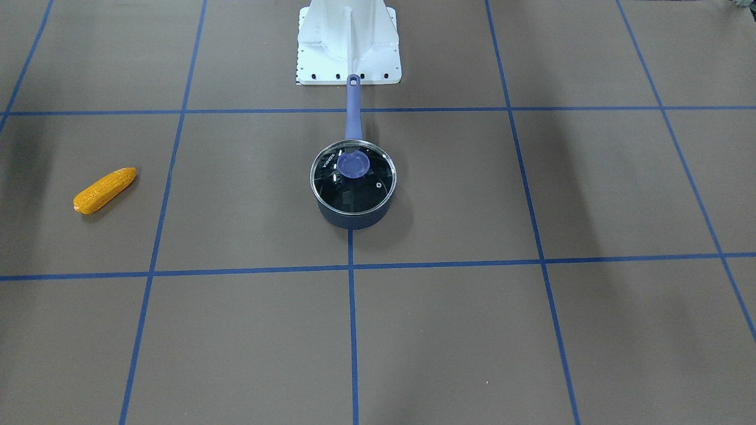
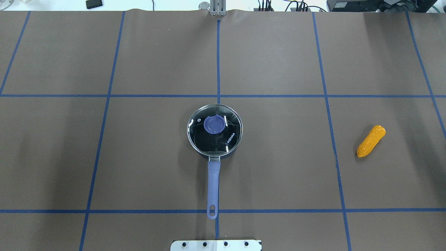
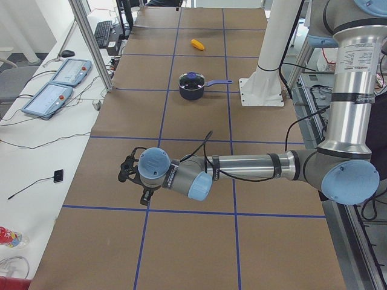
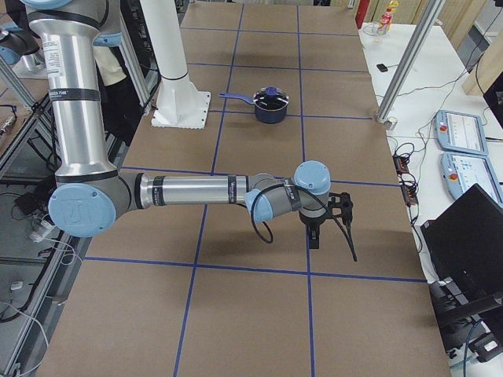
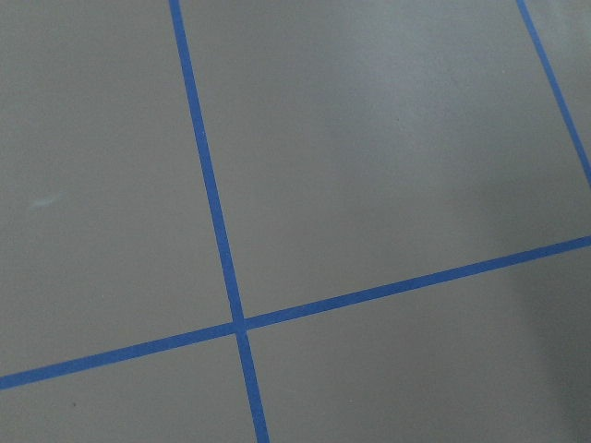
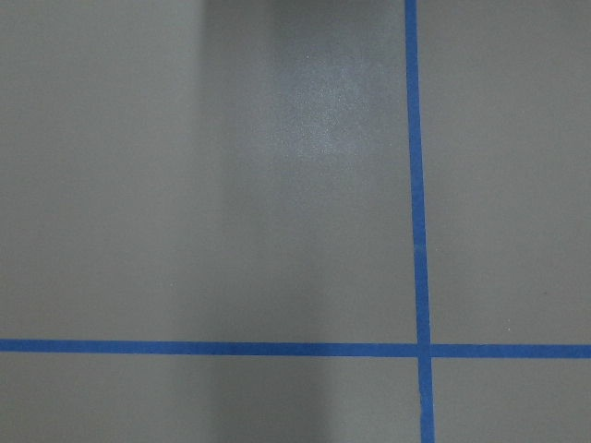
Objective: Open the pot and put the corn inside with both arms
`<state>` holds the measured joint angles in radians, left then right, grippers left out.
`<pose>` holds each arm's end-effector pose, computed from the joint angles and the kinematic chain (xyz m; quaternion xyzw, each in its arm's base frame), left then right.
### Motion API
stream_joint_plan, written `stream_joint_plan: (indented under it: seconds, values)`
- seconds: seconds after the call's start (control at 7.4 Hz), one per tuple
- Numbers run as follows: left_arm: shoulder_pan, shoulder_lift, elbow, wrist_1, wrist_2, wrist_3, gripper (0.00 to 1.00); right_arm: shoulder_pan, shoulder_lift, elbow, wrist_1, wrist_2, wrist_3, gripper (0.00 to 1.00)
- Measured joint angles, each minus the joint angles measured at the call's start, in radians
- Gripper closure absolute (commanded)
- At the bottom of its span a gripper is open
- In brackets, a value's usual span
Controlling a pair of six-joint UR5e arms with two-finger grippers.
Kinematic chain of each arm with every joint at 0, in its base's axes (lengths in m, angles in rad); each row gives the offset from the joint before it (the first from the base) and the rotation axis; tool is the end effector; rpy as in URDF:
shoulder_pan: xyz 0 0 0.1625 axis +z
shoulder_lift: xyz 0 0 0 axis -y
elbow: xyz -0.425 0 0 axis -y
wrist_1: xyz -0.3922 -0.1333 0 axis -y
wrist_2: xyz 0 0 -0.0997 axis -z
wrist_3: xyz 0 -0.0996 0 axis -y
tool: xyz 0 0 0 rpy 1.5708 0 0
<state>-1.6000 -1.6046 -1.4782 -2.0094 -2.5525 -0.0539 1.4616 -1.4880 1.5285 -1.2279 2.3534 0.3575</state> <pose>-0.0656 -0.5173 0.6247 0.1608 0.4649 0.0529 0.8690 0.0032 -0.5495 0.5984 0.0848 -0.4050 0.0403 0.9095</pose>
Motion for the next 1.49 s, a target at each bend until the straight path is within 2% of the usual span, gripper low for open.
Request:
stream_joint_plan:
  seconds: [0.54, 1.08, 1.49]
  values:
    - [0.0, -0.005, -0.01, 0.0, 0.001, -0.016, 0.02, -0.031, 0.029, -0.009, -0.003, -0.008, -0.007, 0.0]
    - [0.011, -0.082, -0.05, 0.01, 0.002, -0.186, 0.02, -0.047, 0.009, 0.005, -0.003, 0.004, 0.025, 0.0]
    - [0.054, -0.136, -0.071, 0.013, 0.005, -0.344, 0.02, -0.107, 0.021, 0.032, 0.0, -0.005, 0.209, 0.0]
